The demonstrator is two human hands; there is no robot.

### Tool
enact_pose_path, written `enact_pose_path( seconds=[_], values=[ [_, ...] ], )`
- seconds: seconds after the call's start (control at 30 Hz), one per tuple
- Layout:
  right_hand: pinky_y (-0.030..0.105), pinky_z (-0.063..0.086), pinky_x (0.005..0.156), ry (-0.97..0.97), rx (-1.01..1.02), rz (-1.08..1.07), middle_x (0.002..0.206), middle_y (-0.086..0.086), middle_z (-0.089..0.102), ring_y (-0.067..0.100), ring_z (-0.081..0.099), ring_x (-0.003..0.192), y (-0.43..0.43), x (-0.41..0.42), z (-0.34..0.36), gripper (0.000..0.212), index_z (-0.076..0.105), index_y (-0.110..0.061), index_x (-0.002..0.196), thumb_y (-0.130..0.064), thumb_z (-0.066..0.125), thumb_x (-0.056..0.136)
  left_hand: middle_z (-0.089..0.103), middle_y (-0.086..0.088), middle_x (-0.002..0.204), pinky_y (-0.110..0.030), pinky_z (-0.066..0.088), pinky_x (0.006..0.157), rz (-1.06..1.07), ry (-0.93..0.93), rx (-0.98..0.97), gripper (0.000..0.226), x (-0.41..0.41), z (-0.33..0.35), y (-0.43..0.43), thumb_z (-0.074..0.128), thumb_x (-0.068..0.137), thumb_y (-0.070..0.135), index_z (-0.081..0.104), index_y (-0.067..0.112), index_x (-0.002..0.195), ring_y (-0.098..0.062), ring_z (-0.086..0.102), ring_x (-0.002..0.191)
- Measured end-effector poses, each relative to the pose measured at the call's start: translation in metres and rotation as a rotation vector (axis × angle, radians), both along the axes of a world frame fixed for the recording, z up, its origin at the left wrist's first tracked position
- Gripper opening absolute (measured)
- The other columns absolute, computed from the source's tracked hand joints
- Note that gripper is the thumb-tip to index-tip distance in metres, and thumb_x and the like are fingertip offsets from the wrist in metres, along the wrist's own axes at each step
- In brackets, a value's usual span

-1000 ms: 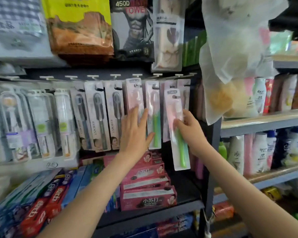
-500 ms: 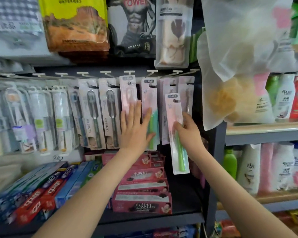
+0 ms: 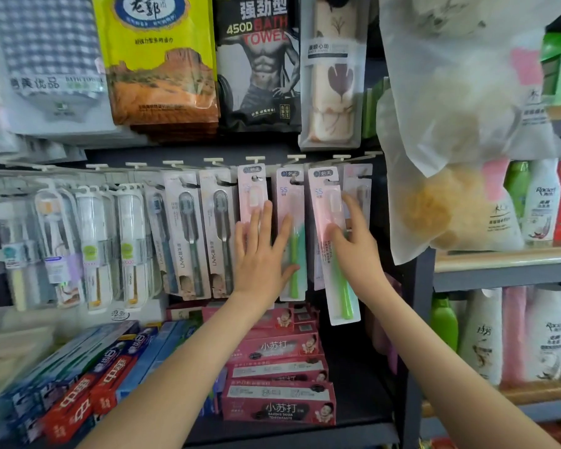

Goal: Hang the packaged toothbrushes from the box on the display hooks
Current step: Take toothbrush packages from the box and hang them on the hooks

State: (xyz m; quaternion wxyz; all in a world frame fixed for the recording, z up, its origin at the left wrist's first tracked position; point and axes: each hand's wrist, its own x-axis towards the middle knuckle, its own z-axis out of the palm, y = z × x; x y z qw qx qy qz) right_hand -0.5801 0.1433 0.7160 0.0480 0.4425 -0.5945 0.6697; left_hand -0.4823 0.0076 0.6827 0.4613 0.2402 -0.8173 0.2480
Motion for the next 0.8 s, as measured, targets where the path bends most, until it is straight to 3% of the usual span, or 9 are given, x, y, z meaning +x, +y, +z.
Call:
enact_pose_path(
  seconds=[0.07, 0.13, 0.23, 0.33, 0.4, 0.47, 0.53, 0.63, 0.8],
  values=[
    [0.018, 0.045, 0.066, 0.045, 0.004, 0.012, 0.108, -0.041, 0.049, -0.002, 0.04, 0.054, -0.002, 0.003, 0.001, 0.06, 0.029, -0.038, 0.148, -0.012, 0.044, 0.096, 0.005, -0.018, 0.158, -0.049, -0.009, 0.114, -0.008, 0.018, -0.009, 0.1, 0.002, 0.0, -0.003, 0.077, 0.073, 0.049, 0.024, 0.016, 0.152, -0.036, 0.004, 0.145],
    [0.013, 0.041, 0.056, 0.092, 0.03, 0.018, 0.088, -0.017, 0.059, 0.002, 0.036, 0.046, -0.004, 0.008, 0.004, 0.06, 0.028, -0.036, 0.149, -0.009, 0.043, 0.097, 0.002, -0.016, 0.158, -0.05, -0.011, 0.114, -0.01, 0.029, -0.005, 0.103, 0.004, 0.001, -0.008, 0.076, 0.073, 0.051, 0.019, 0.018, 0.152, -0.036, 0.001, 0.146],
    [0.009, 0.035, 0.05, 0.081, 0.061, 0.01, 0.069, -0.02, 0.045, 0.002, 0.038, 0.042, -0.01, 0.012, 0.009, 0.058, 0.028, -0.037, 0.149, -0.011, 0.041, 0.098, -0.008, -0.013, 0.16, -0.048, -0.015, 0.114, -0.037, 0.016, 0.02, 0.106, 0.006, 0.001, -0.011, 0.072, 0.076, 0.053, 0.007, 0.022, 0.154, -0.033, -0.011, 0.147],
    [0.009, 0.037, 0.051, 0.097, 0.091, -0.004, 0.082, -0.005, 0.054, 0.0, 0.04, 0.041, -0.015, 0.017, 0.013, 0.058, 0.026, -0.036, 0.15, -0.012, 0.041, 0.1, -0.022, -0.008, 0.157, -0.046, -0.016, 0.115, -0.074, -0.006, 0.052, 0.092, 0.009, 0.004, -0.013, 0.056, 0.088, 0.053, 0.001, 0.023, 0.155, -0.028, -0.022, 0.145],
    [0.015, 0.043, 0.061, 0.127, 0.109, -0.02, 0.111, 0.008, 0.061, -0.002, 0.047, 0.049, -0.019, 0.022, 0.017, 0.058, 0.024, -0.033, 0.151, -0.011, 0.041, 0.1, -0.025, -0.008, 0.156, -0.044, -0.02, 0.115, -0.085, -0.052, 0.087, 0.082, 0.011, 0.006, -0.017, 0.047, 0.093, 0.046, -0.003, 0.022, 0.154, -0.025, -0.028, 0.144],
    [0.033, 0.051, 0.079, 0.163, 0.132, -0.07, 0.136, 0.017, 0.051, 0.006, 0.058, 0.073, -0.024, 0.021, 0.02, 0.058, 0.022, -0.027, 0.152, -0.009, 0.04, 0.1, -0.025, -0.013, 0.155, -0.04, -0.024, 0.113, -0.073, -0.16, 0.096, 0.084, 0.011, 0.012, -0.019, 0.05, 0.094, 0.016, -0.01, 0.02, 0.153, -0.024, -0.033, 0.14],
    [0.045, 0.049, 0.089, 0.179, 0.152, -0.086, 0.139, 0.021, 0.046, 0.017, 0.054, 0.075, -0.028, 0.019, 0.018, 0.059, 0.02, -0.028, 0.152, -0.009, 0.04, 0.1, -0.033, -0.011, 0.151, -0.036, -0.028, 0.106, -0.033, -0.249, 0.127, 0.095, 0.013, 0.015, -0.021, 0.042, 0.085, -0.016, -0.021, 0.019, 0.148, -0.024, -0.042, 0.132],
    [0.041, 0.047, 0.09, 0.196, 0.152, -0.08, 0.133, 0.017, 0.051, 0.009, 0.043, 0.071, -0.032, 0.012, 0.01, 0.059, 0.019, -0.033, 0.151, -0.011, 0.039, 0.1, -0.047, -0.006, 0.142, -0.036, -0.029, 0.104, -0.101, -0.294, 0.138, 0.106, 0.011, 0.017, -0.024, 0.039, 0.08, -0.023, -0.027, 0.028, 0.145, -0.022, -0.051, 0.126],
    [0.036, 0.049, 0.082, 0.17, 0.129, -0.094, 0.129, 0.017, 0.053, 0.017, 0.049, 0.071, -0.038, 0.017, 0.003, 0.06, 0.018, -0.036, 0.151, -0.012, 0.038, 0.1, -0.003, -0.015, 0.158, -0.055, 0.003, 0.115, -0.183, -0.097, -0.025, 0.089, 0.008, 0.012, -0.034, 0.067, 0.082, 0.005, 0.014, 0.016, 0.153, -0.033, -0.005, 0.146]
  ],
)
